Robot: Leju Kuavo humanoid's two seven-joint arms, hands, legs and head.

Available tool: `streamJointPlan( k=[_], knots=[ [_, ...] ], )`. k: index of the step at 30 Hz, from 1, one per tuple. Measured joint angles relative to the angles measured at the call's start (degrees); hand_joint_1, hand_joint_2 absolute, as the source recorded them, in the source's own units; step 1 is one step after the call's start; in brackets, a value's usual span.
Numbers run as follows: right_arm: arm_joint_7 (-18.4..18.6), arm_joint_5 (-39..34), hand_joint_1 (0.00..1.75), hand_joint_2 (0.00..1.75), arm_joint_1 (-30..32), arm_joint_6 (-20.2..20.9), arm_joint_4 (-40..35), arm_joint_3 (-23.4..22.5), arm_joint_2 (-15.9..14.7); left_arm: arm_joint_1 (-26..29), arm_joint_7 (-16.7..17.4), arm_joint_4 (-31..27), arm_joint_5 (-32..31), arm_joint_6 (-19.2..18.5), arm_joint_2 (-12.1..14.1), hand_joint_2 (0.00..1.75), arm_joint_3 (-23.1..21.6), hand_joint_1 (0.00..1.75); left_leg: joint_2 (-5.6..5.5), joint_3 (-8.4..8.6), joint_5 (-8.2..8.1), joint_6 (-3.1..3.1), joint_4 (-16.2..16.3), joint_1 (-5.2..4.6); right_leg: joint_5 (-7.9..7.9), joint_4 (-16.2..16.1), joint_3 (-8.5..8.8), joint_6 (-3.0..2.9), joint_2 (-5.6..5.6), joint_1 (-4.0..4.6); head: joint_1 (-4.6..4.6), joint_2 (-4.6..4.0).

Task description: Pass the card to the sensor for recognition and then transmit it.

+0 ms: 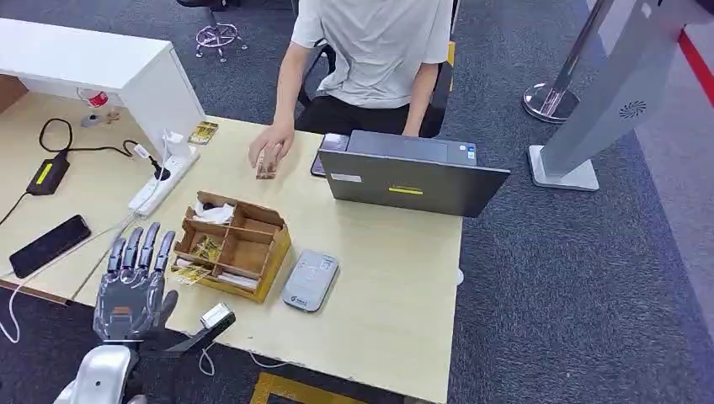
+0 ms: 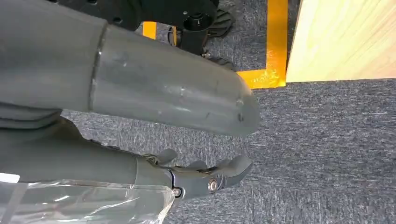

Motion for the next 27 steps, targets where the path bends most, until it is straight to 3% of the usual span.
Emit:
streamJointPlan(
  k=[4,12,27],
  knots=[
    [0.0,0.4,0.0,0.0,0.0,0.7,0.0,-0.1,-0.2,1.4,-0.7,0.0,0.0,0.8,1.8,1.75,3.2,0.0,0.0,0.0,0.0,0.0,0.0,0.0,0.0,0.0,0.0,0.0,0.0,0.0,-0.02,0.0],
    [0.0,0.9,0.0,0.0,-0.1,0.9,0.0,-0.1,-0.4,1.6,0.7,2.6,0.0,2.0,4.0,1.75,3.4,0.0,0.0,0.0,0.0,0.0,0.0,-0.01,0.0,0.0,-0.01,0.0,0.0,-0.01,-0.04,0.0],
    [0.3,2.3,0.0,0.0,-0.9,0.6,0.3,-0.1,-0.4,-5.2,2.7,11.3,0.0,3.6,2.8,1.75,-3.4,0.0,0.0,0.0,0.0,0.0,0.0,-0.02,0.01,0.0,-0.01,0.01,0.0,-0.01,-0.02,0.0]
  ],
)
